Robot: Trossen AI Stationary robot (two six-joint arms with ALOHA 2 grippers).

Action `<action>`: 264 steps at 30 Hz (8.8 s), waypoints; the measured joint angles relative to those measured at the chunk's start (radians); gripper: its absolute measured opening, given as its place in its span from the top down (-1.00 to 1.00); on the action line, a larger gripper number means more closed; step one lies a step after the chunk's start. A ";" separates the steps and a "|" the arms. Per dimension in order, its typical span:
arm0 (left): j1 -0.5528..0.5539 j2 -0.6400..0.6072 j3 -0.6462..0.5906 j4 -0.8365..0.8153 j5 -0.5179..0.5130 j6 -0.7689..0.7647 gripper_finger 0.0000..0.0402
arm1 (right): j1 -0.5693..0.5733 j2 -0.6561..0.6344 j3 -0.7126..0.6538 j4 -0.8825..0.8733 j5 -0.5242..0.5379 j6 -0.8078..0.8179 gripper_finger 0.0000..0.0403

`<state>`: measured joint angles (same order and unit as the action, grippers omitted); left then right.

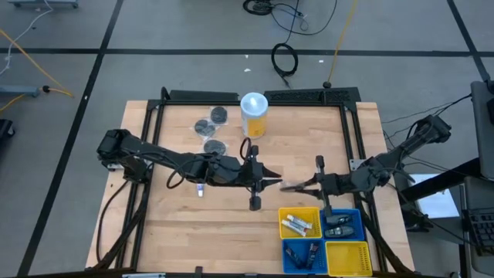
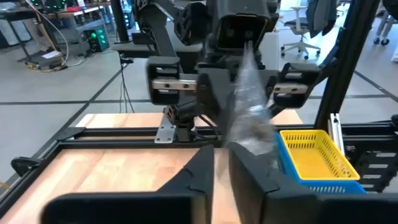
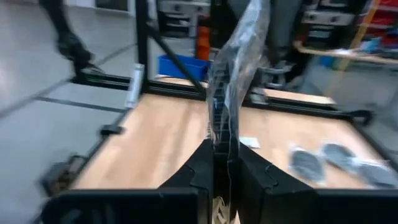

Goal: Pick & Place Travel size toiletries
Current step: Put the hairbrush into the bottom yellow basket

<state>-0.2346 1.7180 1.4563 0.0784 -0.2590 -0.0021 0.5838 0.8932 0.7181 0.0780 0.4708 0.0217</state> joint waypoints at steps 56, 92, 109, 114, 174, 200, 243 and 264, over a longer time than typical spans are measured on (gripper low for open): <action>-0.001 -0.002 0.000 -0.038 -0.109 0.059 0.20 | 0.466 0.200 0.000 -0.411 -0.728 1.300 0.89; 0.000 -0.002 0.000 -0.037 -0.109 0.060 0.20 | 0.541 0.222 -0.158 -0.191 -0.655 1.378 0.24; 0.000 -0.002 0.000 -0.037 -0.109 0.074 0.20 | 0.534 0.210 -0.158 -0.052 -0.658 1.348 0.25; 0.000 -0.002 0.000 -0.056 -0.109 0.063 0.20 | 0.504 0.184 -0.158 -0.034 -0.658 1.289 0.32; 0.331 -0.065 -0.590 -0.616 -0.088 -0.056 0.20 | -0.068 0.134 -0.158 0.262 -0.659 0.333 0.36; 0.422 -0.065 -0.634 -0.490 -0.103 -0.170 1.00 | -0.067 0.134 -0.158 0.261 -0.657 0.332 0.36; -0.016 -0.267 -0.621 0.458 0.461 -0.062 1.00 | -0.068 0.133 -0.158 0.320 -0.392 0.024 0.36; -0.035 0.019 -0.480 0.724 0.550 0.008 1.00 | -0.148 0.139 -0.158 0.359 -0.342 -0.007 0.35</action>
<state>-0.2701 1.7368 0.9759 0.8028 0.2914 0.0054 0.4355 1.0325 0.5598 0.4369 0.1291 0.0143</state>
